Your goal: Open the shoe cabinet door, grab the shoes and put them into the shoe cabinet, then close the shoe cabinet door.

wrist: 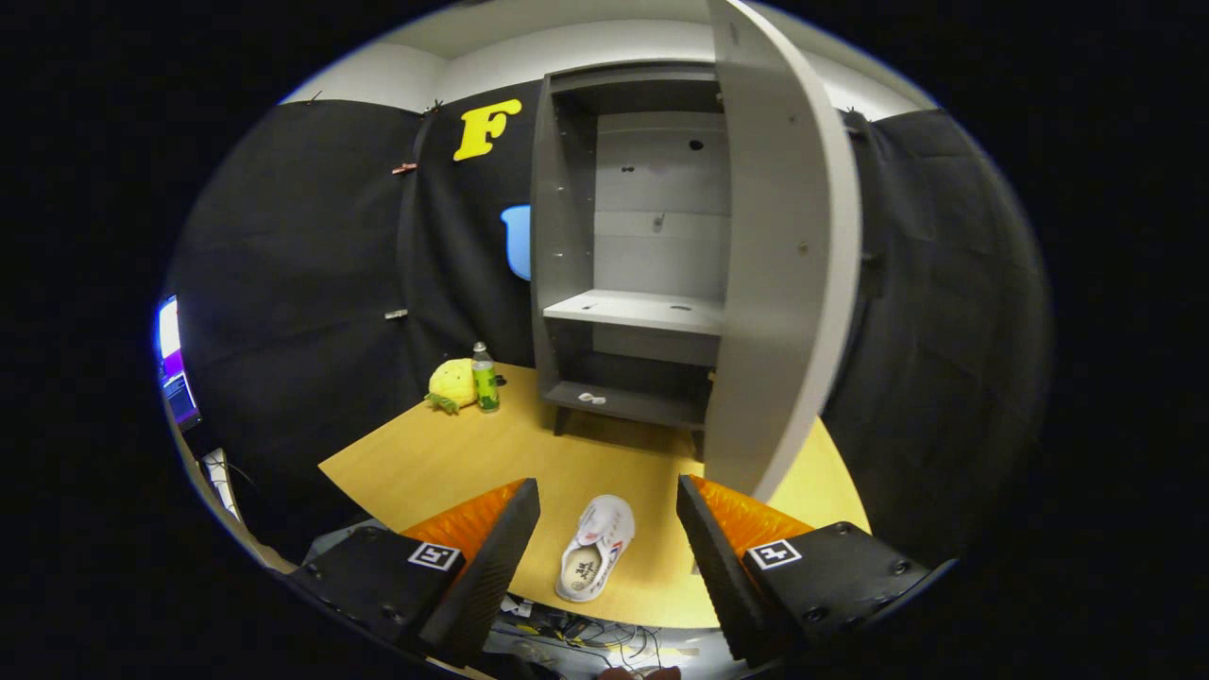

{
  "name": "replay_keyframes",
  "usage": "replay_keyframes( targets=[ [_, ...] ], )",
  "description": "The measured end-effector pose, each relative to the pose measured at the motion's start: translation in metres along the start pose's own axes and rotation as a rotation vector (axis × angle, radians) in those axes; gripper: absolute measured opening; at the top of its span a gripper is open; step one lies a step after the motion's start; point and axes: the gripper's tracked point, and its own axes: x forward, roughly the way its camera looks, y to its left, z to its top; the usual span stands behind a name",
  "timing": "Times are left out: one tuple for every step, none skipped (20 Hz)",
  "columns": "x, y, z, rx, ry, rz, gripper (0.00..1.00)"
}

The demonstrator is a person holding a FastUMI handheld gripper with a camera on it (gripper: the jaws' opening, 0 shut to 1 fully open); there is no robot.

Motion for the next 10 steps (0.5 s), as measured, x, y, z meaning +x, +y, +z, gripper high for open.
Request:
replay_keyframes(
  targets=[
    [0.014, 0.006, -0.011, 0.012, 0.025, 0.008, 0.94],
    [0.027, 0.012, -0.025, 0.033, 0.054, 0.008, 0.94],
    [0.041, 0.017, -0.041, 0.054, 0.083, 0.001, 0.94],
    [0.054, 0.020, -0.058, 0.073, 0.102, -0.011, 0.94],
    [0.067, 0.022, -0.075, 0.091, 0.122, -0.031, 0.94],
    [0.077, 0.025, -0.096, 0.115, 0.155, -0.049, 0.94],
    [0.087, 0.030, -0.119, 0.139, 0.191, -0.058, 0.94],
    [0.094, 0.033, -0.142, 0.161, 0.235, -0.066, 0.94],
    [0.101, 0.037, -0.164, 0.187, 0.275, -0.072, 0.93],
    [0.107, 0.039, -0.182, 0.216, 0.308, -0.084, 0.93]
  ],
)
